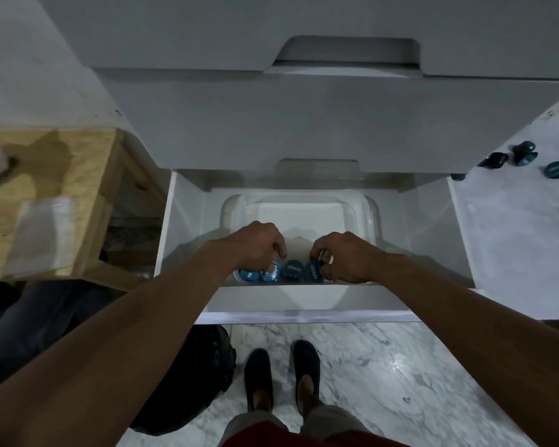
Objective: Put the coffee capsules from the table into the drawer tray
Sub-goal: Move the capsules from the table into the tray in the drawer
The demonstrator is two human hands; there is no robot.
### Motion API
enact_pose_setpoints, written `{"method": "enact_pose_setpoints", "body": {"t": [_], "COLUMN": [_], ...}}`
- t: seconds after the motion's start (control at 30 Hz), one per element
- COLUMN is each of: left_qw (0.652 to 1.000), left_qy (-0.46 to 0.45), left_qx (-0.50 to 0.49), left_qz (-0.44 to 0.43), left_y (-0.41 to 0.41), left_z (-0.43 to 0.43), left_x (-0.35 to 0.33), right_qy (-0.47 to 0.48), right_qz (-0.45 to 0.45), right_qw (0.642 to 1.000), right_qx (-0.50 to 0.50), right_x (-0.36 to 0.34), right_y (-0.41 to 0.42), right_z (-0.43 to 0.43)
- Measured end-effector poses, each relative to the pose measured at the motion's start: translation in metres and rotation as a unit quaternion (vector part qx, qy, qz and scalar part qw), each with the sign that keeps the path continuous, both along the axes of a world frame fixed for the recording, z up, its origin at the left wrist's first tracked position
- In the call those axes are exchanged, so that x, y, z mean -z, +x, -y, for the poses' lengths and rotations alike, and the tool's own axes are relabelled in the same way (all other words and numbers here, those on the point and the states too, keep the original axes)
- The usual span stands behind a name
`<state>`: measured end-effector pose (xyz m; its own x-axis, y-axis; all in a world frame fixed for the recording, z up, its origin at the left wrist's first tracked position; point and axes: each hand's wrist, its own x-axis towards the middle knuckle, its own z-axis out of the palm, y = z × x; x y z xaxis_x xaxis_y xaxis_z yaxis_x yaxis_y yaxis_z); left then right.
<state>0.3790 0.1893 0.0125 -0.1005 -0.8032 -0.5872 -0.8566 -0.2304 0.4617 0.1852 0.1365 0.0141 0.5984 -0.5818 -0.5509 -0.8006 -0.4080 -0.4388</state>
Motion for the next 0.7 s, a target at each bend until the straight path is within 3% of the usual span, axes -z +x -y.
{"method": "enact_pose_setpoints", "body": {"t": [0.33,0.7], "left_qw": [0.999,0.996], "left_qy": [-0.030,-0.084], "left_qx": [0.027,-0.022], "left_qz": [0.003,0.016], "left_y": [0.0012,0.0104], "left_z": [-0.0057,-0.0008], "left_x": [-0.0022,-0.0064], "right_qy": [0.007,0.002], "right_qz": [-0.003,-0.011], "right_qw": [1.000,1.000], "right_qx": [0.013,0.024], "right_x": [0.0003,0.0005], "right_y": [0.0019,-0.0026], "right_z": [-0.0012,0.0015]}}
